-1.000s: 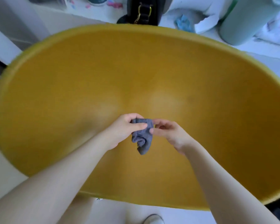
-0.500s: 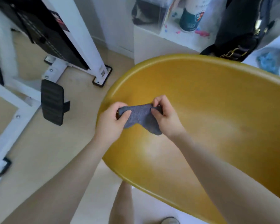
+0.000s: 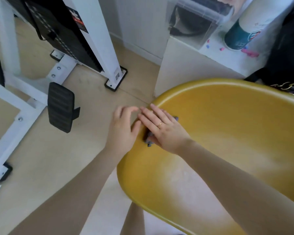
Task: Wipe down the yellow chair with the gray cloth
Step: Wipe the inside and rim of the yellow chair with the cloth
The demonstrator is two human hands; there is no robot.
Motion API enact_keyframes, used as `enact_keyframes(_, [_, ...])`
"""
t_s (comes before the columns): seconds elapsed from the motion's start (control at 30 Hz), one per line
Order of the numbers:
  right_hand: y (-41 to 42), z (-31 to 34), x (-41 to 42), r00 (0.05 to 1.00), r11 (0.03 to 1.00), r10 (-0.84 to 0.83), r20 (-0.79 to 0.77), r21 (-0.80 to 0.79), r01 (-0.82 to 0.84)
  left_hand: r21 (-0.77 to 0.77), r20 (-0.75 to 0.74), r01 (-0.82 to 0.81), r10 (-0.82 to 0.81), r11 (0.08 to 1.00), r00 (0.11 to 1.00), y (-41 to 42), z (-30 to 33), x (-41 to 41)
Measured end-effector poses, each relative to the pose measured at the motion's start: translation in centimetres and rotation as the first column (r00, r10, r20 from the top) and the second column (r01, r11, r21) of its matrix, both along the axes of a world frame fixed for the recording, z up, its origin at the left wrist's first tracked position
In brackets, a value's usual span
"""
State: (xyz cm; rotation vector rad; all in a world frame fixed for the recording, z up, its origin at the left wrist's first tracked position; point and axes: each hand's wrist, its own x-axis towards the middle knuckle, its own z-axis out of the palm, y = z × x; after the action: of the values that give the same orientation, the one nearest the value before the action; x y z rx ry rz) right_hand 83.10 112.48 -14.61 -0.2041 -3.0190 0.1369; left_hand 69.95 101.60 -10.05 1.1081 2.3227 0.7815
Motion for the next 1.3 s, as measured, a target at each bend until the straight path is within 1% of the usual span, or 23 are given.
enact_keyframes(0.07, [0.3, -1.2, -0.3, 0.999, 0.998, -0.033, 0.033, 0.063, 0.031, -0.056, 0.080, 0.066, -0.061, 0.996, 0.995, 0.1, 0.2, -0.5])
enact_keyframes(0.13, [-0.2, -1.3, -0.7, 0.996, 0.996, -0.076, -0.040, 0.034, 0.077, -0.028, 0.048, 0.097, -0.095, 0.995, 0.994, 0.3, 0.3, -0.9])
enact_keyframes(0.23, [-0.9, -1.6, -0.4, 0.964, 0.977, -0.177, -0.197, -0.155, 0.148, 0.044, -0.192, 0.221, -0.209, 0.974, 0.959, 0.3, 0.0, -0.6])
enact_keyframes(0.3, [-1.0, -2.1, 1.1, 0.888, 0.905, -0.391, -0.241, -0.276, 0.323, 0.063, -0.282, 0.296, -0.267, 0.953, 0.921, 0.2, -0.3, 0.5])
enact_keyframes(0.37, [-0.6, -3.7, 3.3, 0.745, 0.720, -0.659, -0.104, -0.371, 0.586, 0.077, -0.324, 0.335, -0.295, 0.939, 0.899, 0.3, -0.9, 1.6])
enact_keyframes(0.4, [-0.5, -4.5, 4.4, 0.696, 0.622, -0.717, 0.043, -0.412, 0.666, 0.077, -0.355, 0.352, -0.304, 0.933, 0.884, 0.4, -1.2, 2.2])
enact_keyframes(0.43, [-0.5, -5.3, 5.2, 0.681, 0.551, -0.705, 0.200, -0.450, 0.703, 0.068, -0.394, 0.370, -0.315, 0.927, 0.863, 0.5, -1.4, 2.7])
enact_keyframes(0.47, [-0.3, -5.9, 5.7, 0.692, 0.523, -0.630, 0.353, -0.465, 0.714, 0.057, -0.434, 0.388, -0.327, 0.920, 0.840, 0.7, -1.6, 3.3])
enact_keyframes(0.5, [-0.3, -7.0, 6.0, 0.710, 0.570, -0.534, 0.460, -0.424, 0.704, 0.048, -0.465, 0.406, -0.339, 0.913, 0.818, 1.0, -1.9, 3.8])
enact_keyframes(0.53, [-0.2, -8.1, 6.1, 0.719, 0.649, -0.438, 0.540, -0.363, 0.668, 0.043, -0.481, 0.418, -0.348, 0.907, 0.805, 1.2, -2.1, 4.4])
enact_keyframes(0.57, [-0.3, -9.2, 6.1, 0.731, 0.702, -0.397, 0.555, -0.330, 0.631, 0.044, -0.467, 0.418, -0.351, 0.907, 0.812, 1.3, -2.4, 4.9])
enact_keyframes(0.63, [-0.9, -11.2, 5.8, 0.765, 0.800, -0.372, 0.526, -0.237, 0.552, 0.072, -0.391, 0.393, -0.336, 0.917, 0.857, 1.2, -3.5, 5.6])
enact_keyframes(0.7, [-1.6, -13.3, 6.3, 0.776, 0.843, -0.376, 0.506, -0.161, 0.514, 0.074, -0.320, 0.383, -0.342, 0.921, 0.883, 0.7, -4.8, 5.8])
enact_keyframes(0.77, [-1.8, -13.2, 6.8, 0.797, 0.861, -0.309, 0.519, -0.205, 0.466, 0.038, -0.258, 0.379, -0.357, 0.925, 0.898, 0.3, -5.6, 6.0])
enact_keyframes(0.8, [-1.9, -12.0, 6.8, 0.840, 0.864, -0.300, 0.453, -0.243, 0.440, 0.001, -0.225, 0.375, -0.365, 0.927, 0.903, 0.3, -5.6, 6.1])
enact_keyframes(0.87, [-1.7, -9.6, 6.4, 0.926, 0.819, -0.245, 0.286, -0.450, 0.356, -0.107, -0.146, 0.365, -0.378, 0.925, 0.914, 0.6, -5.0, 6.4])
enact_keyframes(0.93, [-1.1, -6.2, 5.6, 0.954, 0.777, -0.230, 0.190, -0.554, 0.298, -0.186, -0.003, 0.340, -0.346, 0.922, 0.938, 1.0, -4.1, 6.6])
enact_keyframes(0.97, [-0.6, -4.4, 5.0, 0.966, 0.773, -0.214, 0.147, -0.579, 0.259, -0.187, 0.052, 0.313, -0.309, 0.931, 0.950, 1.2, -3.4, 6.6])
enact_keyframes(1.03, [0.5, -0.5, 3.8, 0.976, 0.719, -0.200, 0.090, -0.663, 0.208, -0.108, 0.050, 0.228, -0.223, 0.968, 0.973, 1.7, -1.1, 6.1])
enact_keyframes(1.13, [2.0, 4.2, 2.0, 0.959, 0.637, -0.282, -0.017, -0.751, 0.174, 0.081, -0.002, 0.136, -0.136, 0.987, 0.991, 2.7, 2.7, 3.8])
enact_keyframes(1.23, [3.0, 6.7, -0.7, 0.880, 0.585, -0.473, -0.039, -0.761, 0.280, 0.182, 0.056, 0.047, -0.058, 0.982, 0.997, 3.8, 4.7, 0.9])
enact_keyframes(1.27, [3.4, 6.8, -1.7, 0.842, 0.599, -0.537, -0.050, -0.726, 0.338, 0.171, 0.076, -0.004, -0.010, 0.985, 0.997, 4.3, 4.8, 0.1])
enact_keyframes(1.3, [3.8, 6.3, -2.8, 0.801, 0.664, -0.593, -0.081, -0.612, 0.430, 0.139, 0.072, -0.041, 0.031, 0.989, 0.997, 4.7, 4.6, -0.6])
